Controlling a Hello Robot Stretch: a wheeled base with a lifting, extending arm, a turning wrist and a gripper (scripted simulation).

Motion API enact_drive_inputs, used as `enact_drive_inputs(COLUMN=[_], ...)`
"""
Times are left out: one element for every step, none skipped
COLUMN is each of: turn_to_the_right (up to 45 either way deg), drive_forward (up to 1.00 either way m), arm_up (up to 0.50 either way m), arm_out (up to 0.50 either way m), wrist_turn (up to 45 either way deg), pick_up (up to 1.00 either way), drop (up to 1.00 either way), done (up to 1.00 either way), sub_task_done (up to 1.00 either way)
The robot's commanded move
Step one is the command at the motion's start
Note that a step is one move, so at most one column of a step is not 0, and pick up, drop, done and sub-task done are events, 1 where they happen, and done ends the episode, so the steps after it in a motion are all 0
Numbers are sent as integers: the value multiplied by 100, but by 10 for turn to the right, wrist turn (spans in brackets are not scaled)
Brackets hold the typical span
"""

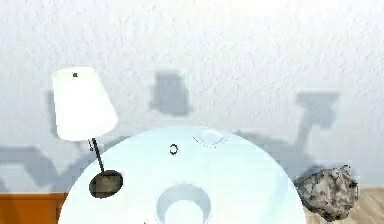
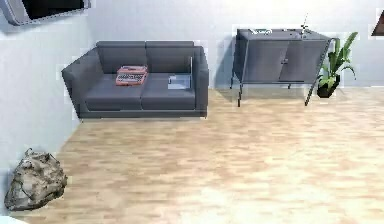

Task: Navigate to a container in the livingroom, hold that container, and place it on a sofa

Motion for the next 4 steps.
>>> enact_drive_inputs(turn_to_the_right=[-450,-420,0,0], drive_forward=[0,0,0,0], arm_up=[0,0,50,36], arm_out=[0,0,0,0], wrist_turn=[0,0,0,0], pick_up=[0,0,0,0], drop=[0,0,0,0], done=[0,0,0,0], sub_task_done=[0,0,0,0])
